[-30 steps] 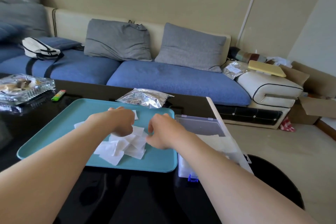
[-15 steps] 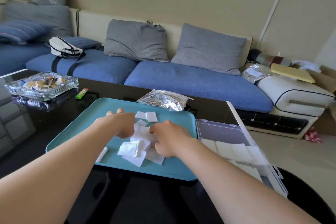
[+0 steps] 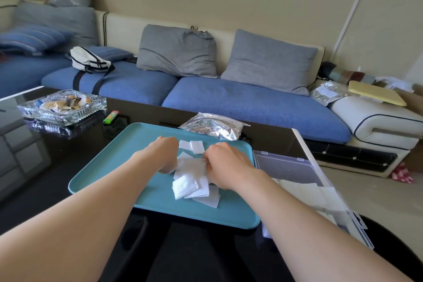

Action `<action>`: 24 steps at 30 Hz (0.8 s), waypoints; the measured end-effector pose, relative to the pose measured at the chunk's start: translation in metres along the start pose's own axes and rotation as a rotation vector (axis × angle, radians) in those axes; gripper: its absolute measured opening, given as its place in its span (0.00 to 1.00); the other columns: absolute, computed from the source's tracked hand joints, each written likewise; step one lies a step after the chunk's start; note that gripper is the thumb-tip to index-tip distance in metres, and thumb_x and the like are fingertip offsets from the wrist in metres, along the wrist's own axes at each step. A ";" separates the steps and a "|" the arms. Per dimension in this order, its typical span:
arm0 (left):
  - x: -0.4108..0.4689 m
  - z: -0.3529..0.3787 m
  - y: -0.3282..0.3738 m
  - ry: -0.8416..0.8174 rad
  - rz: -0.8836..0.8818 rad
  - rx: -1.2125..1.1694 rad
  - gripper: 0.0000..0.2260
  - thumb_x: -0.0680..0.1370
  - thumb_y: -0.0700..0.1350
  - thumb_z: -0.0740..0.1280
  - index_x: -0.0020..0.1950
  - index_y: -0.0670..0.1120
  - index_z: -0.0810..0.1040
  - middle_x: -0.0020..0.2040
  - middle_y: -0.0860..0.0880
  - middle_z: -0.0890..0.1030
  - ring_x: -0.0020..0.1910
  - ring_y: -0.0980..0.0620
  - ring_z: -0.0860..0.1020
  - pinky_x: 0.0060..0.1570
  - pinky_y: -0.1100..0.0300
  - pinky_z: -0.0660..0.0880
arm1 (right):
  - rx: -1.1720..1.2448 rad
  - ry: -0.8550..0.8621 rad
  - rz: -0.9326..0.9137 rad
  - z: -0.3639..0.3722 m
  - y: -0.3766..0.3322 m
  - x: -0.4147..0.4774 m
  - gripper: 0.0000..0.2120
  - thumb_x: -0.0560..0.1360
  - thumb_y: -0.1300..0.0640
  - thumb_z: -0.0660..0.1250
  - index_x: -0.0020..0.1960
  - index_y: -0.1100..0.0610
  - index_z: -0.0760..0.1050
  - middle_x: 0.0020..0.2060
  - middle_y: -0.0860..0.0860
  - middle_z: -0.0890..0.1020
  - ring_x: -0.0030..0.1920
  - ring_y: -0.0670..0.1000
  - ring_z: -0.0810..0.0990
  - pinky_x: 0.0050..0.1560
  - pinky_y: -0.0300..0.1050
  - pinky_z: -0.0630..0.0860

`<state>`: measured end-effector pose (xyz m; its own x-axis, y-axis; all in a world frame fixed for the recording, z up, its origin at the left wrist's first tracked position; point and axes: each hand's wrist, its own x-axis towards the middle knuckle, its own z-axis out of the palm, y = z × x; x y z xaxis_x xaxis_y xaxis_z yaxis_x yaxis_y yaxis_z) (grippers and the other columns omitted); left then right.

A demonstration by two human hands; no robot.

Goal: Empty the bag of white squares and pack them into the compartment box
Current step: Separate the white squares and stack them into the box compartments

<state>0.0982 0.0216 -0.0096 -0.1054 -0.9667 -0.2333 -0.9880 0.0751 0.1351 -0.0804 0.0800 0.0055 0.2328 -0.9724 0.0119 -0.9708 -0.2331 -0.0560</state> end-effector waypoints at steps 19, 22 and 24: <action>-0.031 -0.023 0.030 0.092 0.263 -1.025 0.13 0.81 0.28 0.62 0.58 0.41 0.80 0.51 0.36 0.84 0.41 0.43 0.87 0.43 0.50 0.86 | 0.871 0.211 0.047 -0.028 0.033 -0.012 0.15 0.77 0.61 0.75 0.49 0.39 0.83 0.42 0.47 0.88 0.36 0.45 0.83 0.41 0.50 0.83; -0.036 -0.025 0.036 -0.011 0.284 -1.166 0.12 0.81 0.27 0.62 0.61 0.37 0.78 0.52 0.33 0.85 0.45 0.39 0.88 0.46 0.50 0.86 | 0.899 0.324 0.040 -0.027 0.038 -0.013 0.11 0.79 0.62 0.74 0.50 0.44 0.83 0.40 0.49 0.88 0.36 0.47 0.85 0.45 0.56 0.83; -0.037 -0.025 0.040 -0.059 0.284 -1.247 0.11 0.83 0.29 0.62 0.63 0.35 0.78 0.53 0.33 0.85 0.48 0.39 0.88 0.47 0.52 0.86 | 0.880 0.365 0.045 -0.025 0.042 -0.014 0.09 0.80 0.61 0.73 0.51 0.46 0.84 0.39 0.49 0.88 0.35 0.47 0.85 0.45 0.56 0.83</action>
<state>0.0657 0.0542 0.0286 -0.3309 -0.9398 -0.0856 -0.1591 -0.0338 0.9867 -0.1261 0.0834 0.0275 0.0193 -0.9555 0.2943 -0.5522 -0.2556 -0.7935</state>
